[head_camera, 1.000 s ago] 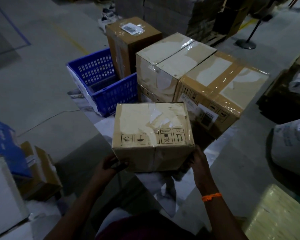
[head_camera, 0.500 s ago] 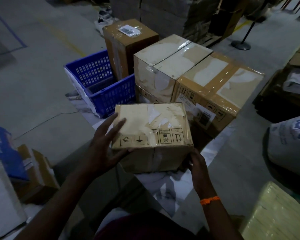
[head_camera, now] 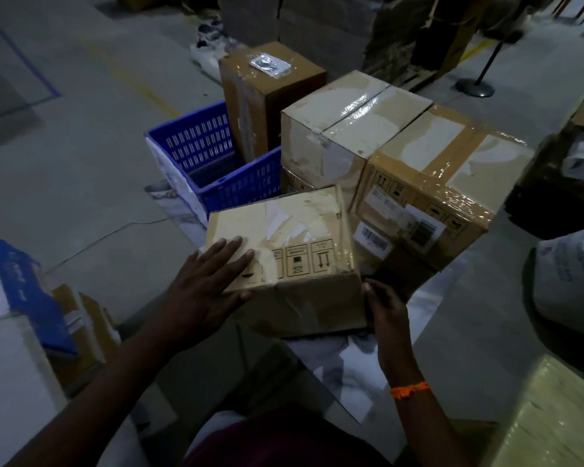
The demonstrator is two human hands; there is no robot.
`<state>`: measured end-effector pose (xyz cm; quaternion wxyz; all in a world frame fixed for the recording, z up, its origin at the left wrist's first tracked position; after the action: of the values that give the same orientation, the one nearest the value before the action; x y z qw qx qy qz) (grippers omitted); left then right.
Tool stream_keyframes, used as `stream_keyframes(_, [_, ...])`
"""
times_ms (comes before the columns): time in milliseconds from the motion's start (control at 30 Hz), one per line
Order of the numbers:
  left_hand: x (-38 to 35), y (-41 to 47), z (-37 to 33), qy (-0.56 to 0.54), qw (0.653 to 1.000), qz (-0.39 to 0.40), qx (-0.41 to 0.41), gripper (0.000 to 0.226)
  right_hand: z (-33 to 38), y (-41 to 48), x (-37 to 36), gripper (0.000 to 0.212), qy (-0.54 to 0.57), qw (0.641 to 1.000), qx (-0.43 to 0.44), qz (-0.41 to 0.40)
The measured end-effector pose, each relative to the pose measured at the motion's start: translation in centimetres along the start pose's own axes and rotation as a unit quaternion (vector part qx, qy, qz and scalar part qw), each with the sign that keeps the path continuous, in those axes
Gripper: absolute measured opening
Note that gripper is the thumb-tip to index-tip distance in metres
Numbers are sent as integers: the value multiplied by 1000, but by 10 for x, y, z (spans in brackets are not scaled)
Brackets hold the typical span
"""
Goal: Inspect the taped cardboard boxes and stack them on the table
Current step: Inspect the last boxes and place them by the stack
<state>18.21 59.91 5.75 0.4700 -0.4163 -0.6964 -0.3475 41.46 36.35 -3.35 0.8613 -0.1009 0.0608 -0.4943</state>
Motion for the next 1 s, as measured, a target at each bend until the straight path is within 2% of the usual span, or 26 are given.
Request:
stream_keyframes(67, [12, -11, 24, -44, 998, -26, 27, 63, -8, 3, -15, 30, 11, 999, -34, -2])
stream_keyframes(167, [28, -26, 54, -112, 987, -68, 97, 61, -28, 7, -35, 42, -4, 993, -120, 10])
stream_keyframes(267, [37, -34, 70, -177, 964, -79, 179, 60, -32, 12, -52, 79, -14, 992, -120, 40])
stream_keyframes(333, [44, -32, 74, -205, 952, -90, 207, 58, -26, 14, -58, 88, -12, 995, -96, 32])
stream_keyframes(400, [51, -22, 73, -265, 931, -103, 227, 45, -19, 12, -64, 82, -10, 996, -91, 22])
stream_keyframes(500, [50, -14, 76, -406, 869, -96, 265, 27, -11, 5, -75, 48, -5, 997, -77, 29])
stream_keyframes(567, [44, -16, 85, -421, 859, -83, 279, 42, -7, 1, -82, 38, 7, 997, -74, 21])
stream_keyframes(633, [36, -20, 94, -435, 849, -68, 293, 47, 1, -2, -84, 38, 21, 998, -60, 3])
stream_keyframes(700, [29, -23, 98, -481, 823, -54, 298, 33, 9, -4, -81, 38, 25, 998, -50, -17])
stream_keyframes(767, [18, -28, 99, -521, 794, -45, 310, 29, 21, -5, -75, 36, 27, 999, -29, -26])
stream_keyframes(900, [-23, -39, 96, -582, 735, -1, 349, 48, 39, -5, -56, 34, 35, 998, 2, -53])
stream_keyframes(1000, [-44, -32, 82, -575, 742, 22, 343, 39, 35, -6, -41, 36, 13, 996, 19, -82])
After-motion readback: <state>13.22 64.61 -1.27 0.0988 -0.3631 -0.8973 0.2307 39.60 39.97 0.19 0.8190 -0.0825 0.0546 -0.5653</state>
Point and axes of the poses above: each hand's wrist, its own y-axis towards the middle knuckle, its own x-axis out of the back of the hand, z = x × y, the point moved 8 cm from there along y, towards the middle knuckle, and after that the axes turned 3 degrees about y, right-handed, at the moved point
